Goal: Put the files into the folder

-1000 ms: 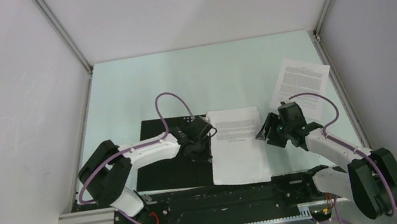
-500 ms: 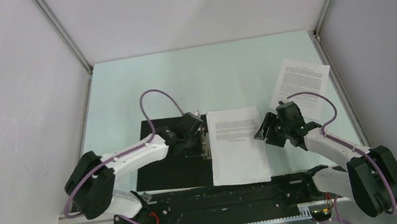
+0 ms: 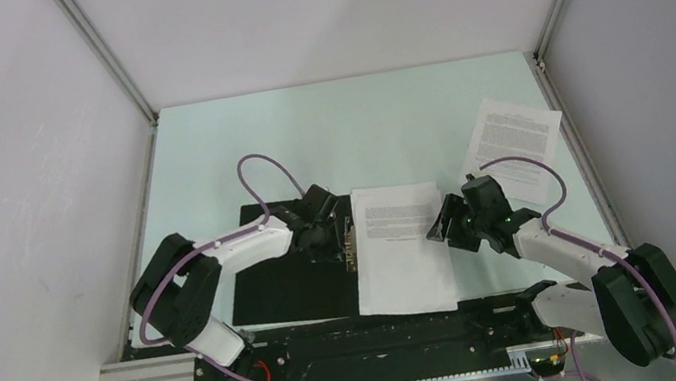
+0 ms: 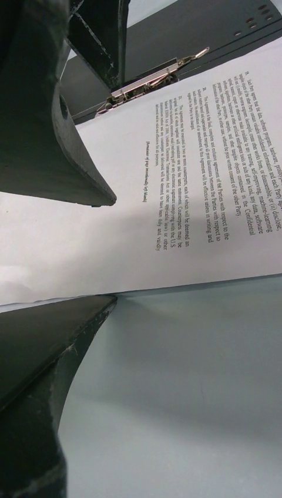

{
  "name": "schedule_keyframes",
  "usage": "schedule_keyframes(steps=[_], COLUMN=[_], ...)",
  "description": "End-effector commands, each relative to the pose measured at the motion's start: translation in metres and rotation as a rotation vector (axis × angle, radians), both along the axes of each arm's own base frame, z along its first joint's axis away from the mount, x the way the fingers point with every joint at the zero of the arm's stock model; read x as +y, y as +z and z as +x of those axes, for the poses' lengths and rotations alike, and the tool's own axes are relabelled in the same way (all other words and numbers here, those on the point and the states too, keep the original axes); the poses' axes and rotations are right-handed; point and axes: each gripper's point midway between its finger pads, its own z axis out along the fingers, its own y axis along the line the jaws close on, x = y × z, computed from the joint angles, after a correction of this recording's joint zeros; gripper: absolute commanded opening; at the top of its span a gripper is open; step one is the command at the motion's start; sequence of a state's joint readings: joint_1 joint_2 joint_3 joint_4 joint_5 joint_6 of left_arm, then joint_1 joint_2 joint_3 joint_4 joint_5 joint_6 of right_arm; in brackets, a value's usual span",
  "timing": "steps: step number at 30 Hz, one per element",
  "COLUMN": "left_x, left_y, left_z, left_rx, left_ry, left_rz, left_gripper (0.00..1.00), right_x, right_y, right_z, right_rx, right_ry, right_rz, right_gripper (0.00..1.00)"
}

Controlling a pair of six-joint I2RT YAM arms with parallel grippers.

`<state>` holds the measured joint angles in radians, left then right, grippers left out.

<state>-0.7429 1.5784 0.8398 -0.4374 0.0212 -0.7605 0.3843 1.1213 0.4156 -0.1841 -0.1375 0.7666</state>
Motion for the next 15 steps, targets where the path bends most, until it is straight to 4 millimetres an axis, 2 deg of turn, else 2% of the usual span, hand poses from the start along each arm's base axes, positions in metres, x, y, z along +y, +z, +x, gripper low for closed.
schedule_keyframes(steps=[1,15], left_x=[-0.021,-0.028], left_y=[0.007,-0.003], left_z=[0.016,0.013], left_rx=[-0.027,0.002], left_ry=[0.018,0.003], left_rz=[-0.073,-0.081], left_gripper=[0.01,0.0], right_x=[0.002,0.016], right_y=[0.0,0.006], right_z=[-0.002,0.001], right_rx=[0.011,-0.001], right_ry=[-0.005,0.03], right_rz=[-0.016,-0.001], right_gripper=[0.63,0.63])
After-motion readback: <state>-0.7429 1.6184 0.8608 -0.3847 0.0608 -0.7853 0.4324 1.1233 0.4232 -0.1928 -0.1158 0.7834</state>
